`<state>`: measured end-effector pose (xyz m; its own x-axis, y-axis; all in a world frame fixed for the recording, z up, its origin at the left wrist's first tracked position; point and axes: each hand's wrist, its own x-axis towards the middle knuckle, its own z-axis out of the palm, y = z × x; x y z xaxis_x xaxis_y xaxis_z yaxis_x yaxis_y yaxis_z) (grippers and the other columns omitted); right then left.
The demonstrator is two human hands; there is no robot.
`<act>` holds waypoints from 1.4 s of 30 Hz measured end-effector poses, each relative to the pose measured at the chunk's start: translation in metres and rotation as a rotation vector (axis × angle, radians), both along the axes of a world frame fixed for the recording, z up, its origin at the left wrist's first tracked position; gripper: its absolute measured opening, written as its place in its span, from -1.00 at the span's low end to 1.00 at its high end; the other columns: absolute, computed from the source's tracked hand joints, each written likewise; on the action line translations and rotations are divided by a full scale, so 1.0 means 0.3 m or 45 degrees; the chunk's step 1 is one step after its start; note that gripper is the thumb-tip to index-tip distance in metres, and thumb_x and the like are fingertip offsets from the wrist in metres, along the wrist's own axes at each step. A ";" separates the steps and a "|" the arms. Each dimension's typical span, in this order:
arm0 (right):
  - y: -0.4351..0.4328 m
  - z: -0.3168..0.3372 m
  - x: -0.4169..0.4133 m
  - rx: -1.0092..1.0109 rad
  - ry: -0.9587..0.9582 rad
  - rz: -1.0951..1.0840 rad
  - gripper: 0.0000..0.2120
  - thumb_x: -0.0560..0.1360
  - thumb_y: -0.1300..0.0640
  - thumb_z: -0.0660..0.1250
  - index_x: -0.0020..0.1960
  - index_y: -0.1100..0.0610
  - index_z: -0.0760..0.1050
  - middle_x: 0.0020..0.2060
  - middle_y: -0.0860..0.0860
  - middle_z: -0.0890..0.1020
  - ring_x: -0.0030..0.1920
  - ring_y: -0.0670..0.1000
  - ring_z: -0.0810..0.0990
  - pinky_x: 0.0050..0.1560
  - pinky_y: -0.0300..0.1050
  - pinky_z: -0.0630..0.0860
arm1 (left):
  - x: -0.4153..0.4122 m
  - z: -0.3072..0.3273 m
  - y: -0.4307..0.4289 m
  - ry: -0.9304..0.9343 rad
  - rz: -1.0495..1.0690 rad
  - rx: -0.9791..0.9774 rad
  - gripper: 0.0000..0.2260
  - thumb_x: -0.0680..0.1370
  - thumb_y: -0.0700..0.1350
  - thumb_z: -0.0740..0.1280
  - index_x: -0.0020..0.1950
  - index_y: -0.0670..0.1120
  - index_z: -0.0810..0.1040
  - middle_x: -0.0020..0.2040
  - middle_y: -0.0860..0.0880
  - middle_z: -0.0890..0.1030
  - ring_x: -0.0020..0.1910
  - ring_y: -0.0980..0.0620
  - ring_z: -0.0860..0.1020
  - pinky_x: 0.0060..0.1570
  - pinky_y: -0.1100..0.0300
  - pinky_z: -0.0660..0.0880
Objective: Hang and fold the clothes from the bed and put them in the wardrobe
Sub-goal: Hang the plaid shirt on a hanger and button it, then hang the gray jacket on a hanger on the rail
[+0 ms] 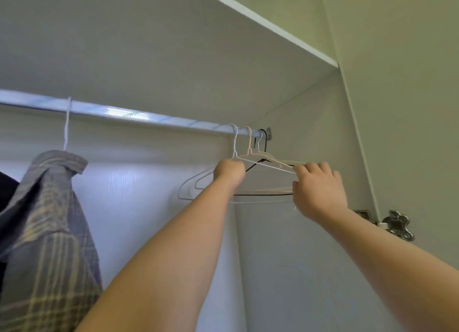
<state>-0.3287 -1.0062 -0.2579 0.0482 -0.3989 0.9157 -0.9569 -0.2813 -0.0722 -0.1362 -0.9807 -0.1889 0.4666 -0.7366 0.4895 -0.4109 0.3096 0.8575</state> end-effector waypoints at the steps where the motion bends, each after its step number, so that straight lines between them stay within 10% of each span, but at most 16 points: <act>1: -0.006 0.007 0.008 0.006 -0.006 -0.001 -0.69 0.58 0.09 0.21 0.31 0.04 0.48 0.23 0.05 0.56 0.23 0.18 0.41 0.11 0.04 0.34 | -0.003 0.003 -0.017 0.091 -0.070 -0.028 -0.80 0.63 -0.09 0.23 0.11 -0.21 0.51 0.02 -0.20 0.60 -0.11 -0.10 0.52 -0.10 0.07 0.52; 8: -0.042 0.056 0.093 0.044 -0.111 0.065 -0.69 0.55 0.09 0.29 0.28 0.05 0.50 0.15 0.05 0.63 0.18 0.18 0.48 0.05 0.03 0.32 | -0.022 -0.003 -0.133 0.418 -0.349 -0.211 -0.74 0.67 -0.02 0.25 0.33 -0.07 0.50 0.12 -0.10 0.56 0.02 -0.12 0.63 0.18 -0.02 0.59; 16: -0.061 0.040 0.170 -0.028 -0.108 -0.053 -0.65 0.58 0.13 0.21 0.35 0.09 0.49 0.32 0.10 0.45 0.31 0.21 0.32 0.18 0.07 0.23 | 0.009 0.013 -0.178 0.607 -0.446 -0.340 -0.92 0.65 -0.14 0.26 -0.01 -0.11 0.51 0.10 -0.11 0.62 -0.17 -0.06 0.69 0.06 0.02 0.63; 20: -0.050 0.050 0.172 0.051 -0.080 -0.064 -0.58 0.55 0.21 0.17 0.40 0.06 0.42 0.35 0.07 0.49 0.37 0.18 0.29 0.24 0.08 0.20 | 0.016 0.031 -0.126 0.768 -0.660 -0.359 -0.88 0.64 -0.20 0.26 0.17 -0.14 0.49 0.11 -0.14 0.61 -0.11 -0.09 0.70 0.01 0.07 0.64; 31: 0.071 0.084 0.126 -0.125 -0.324 0.085 -0.66 0.56 0.19 0.16 0.32 0.05 0.39 0.12 0.10 0.54 0.19 0.19 0.41 0.17 0.07 0.20 | -0.065 0.075 0.048 0.662 -0.892 -0.463 -0.65 0.63 -0.20 0.26 0.43 -0.12 0.45 0.13 -0.07 0.63 -0.28 0.00 0.71 -0.20 0.15 0.61; 42: 0.414 -0.216 -0.180 -0.068 -0.314 -0.098 -0.74 0.54 0.03 0.23 0.22 0.00 0.40 0.09 0.05 0.57 0.12 0.20 0.50 0.01 0.04 0.26 | -0.366 -0.326 0.314 0.699 -1.246 -0.311 -0.67 0.58 -0.24 0.29 0.34 -0.09 0.46 0.20 -0.12 0.64 -0.27 -0.03 0.71 -0.31 0.21 0.58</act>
<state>-0.3827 -0.8819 -0.3226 -0.2076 -0.3434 0.9160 -0.9309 -0.2183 -0.2929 -0.2458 -0.8864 -0.2868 -0.0589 -0.8145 0.5772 0.5081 0.4732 0.7196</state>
